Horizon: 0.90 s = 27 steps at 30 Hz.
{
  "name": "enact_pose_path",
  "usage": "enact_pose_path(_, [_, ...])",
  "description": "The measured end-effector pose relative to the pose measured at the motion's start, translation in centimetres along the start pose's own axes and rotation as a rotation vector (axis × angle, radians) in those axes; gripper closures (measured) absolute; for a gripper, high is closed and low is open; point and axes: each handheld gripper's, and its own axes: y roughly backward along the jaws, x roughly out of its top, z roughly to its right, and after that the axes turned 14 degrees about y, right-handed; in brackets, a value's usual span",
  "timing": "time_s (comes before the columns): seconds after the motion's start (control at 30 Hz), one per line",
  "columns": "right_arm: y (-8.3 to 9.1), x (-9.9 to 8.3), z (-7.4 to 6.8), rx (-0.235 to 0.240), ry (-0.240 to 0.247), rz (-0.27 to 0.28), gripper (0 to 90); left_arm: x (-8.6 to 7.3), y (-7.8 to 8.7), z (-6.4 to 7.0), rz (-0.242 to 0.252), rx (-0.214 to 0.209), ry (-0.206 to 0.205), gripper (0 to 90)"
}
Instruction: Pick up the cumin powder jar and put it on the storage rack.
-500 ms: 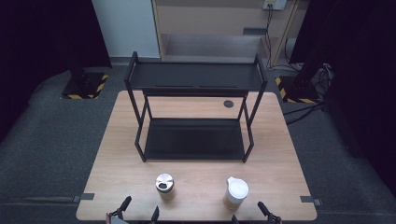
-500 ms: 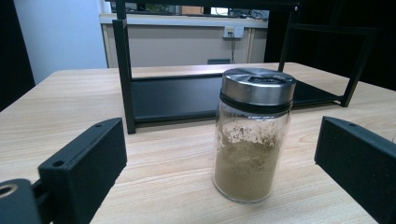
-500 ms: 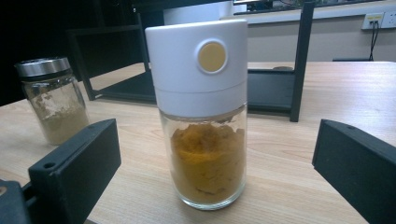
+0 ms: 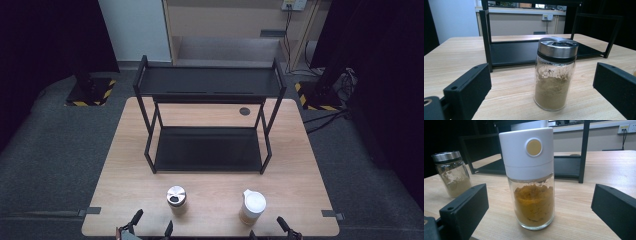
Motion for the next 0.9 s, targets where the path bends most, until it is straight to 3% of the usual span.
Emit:
enact_pose_path(0.43, [0.0,-0.1,0.1,-0.001,-0.008,0.001,1.2,0.0,-1.1,0.3,-0.012,-0.016,0.007,0.8])
enact_pose_path(0.9, [0.4,-0.4,0.3,-0.008,-0.023,-0.003,1.2,-0.2,-2.5,0.8,-0.013,-0.026,-0.011,0.8])
